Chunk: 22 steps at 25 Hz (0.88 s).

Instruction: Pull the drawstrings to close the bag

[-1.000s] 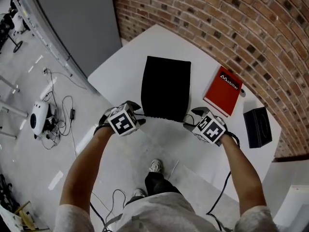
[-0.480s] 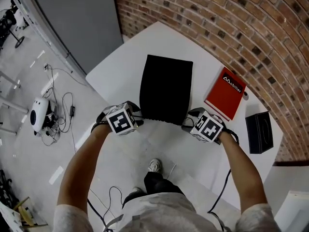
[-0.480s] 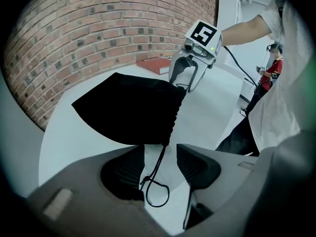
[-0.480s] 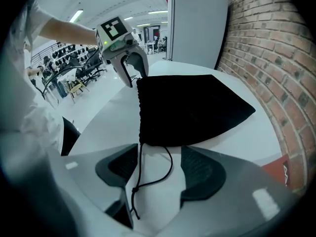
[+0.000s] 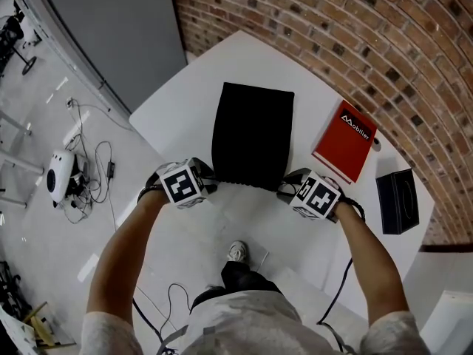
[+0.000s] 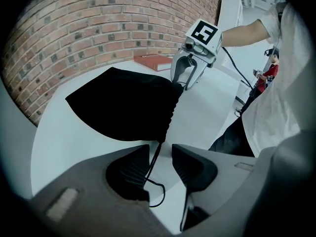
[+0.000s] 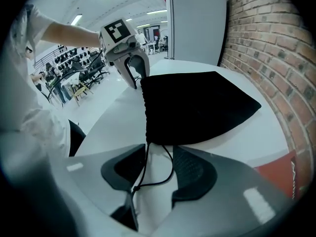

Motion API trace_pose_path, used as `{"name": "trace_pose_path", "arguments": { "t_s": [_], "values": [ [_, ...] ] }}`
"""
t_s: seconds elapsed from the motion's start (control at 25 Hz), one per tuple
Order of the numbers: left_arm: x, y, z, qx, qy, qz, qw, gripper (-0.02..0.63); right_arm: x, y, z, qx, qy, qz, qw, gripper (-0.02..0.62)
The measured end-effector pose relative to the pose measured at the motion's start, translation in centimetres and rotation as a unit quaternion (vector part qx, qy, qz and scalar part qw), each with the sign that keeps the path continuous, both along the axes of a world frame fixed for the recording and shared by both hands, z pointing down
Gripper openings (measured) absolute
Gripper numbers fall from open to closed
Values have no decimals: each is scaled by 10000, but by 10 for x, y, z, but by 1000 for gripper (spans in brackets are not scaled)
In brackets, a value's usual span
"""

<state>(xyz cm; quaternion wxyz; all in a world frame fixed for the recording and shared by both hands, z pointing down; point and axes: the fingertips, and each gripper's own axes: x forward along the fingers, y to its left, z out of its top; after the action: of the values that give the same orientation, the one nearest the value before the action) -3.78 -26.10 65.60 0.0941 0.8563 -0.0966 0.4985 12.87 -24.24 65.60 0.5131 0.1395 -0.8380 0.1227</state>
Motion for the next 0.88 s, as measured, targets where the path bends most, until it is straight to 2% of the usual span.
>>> {"name": "trace_pose_path", "arguments": {
  "t_s": [0.2, 0.48, 0.76, 0.88],
  "values": [
    [1, 7, 3, -147, 70, -22, 9999, 129, -3, 6, 1, -31, 84, -148, 9999, 131],
    [2, 9, 3, -140, 8, -6, 9999, 109, -6, 12, 2, -83, 180, -170, 9997, 75],
    [2, 8, 0, 13, -45, 113, 9999, 101, -7, 15, 2, -185, 181, 35, 9997, 35],
    [2, 12, 4, -173, -1, 16, 9998, 97, -6, 14, 1, -223, 158, 160, 9995, 27]
  ]
}}
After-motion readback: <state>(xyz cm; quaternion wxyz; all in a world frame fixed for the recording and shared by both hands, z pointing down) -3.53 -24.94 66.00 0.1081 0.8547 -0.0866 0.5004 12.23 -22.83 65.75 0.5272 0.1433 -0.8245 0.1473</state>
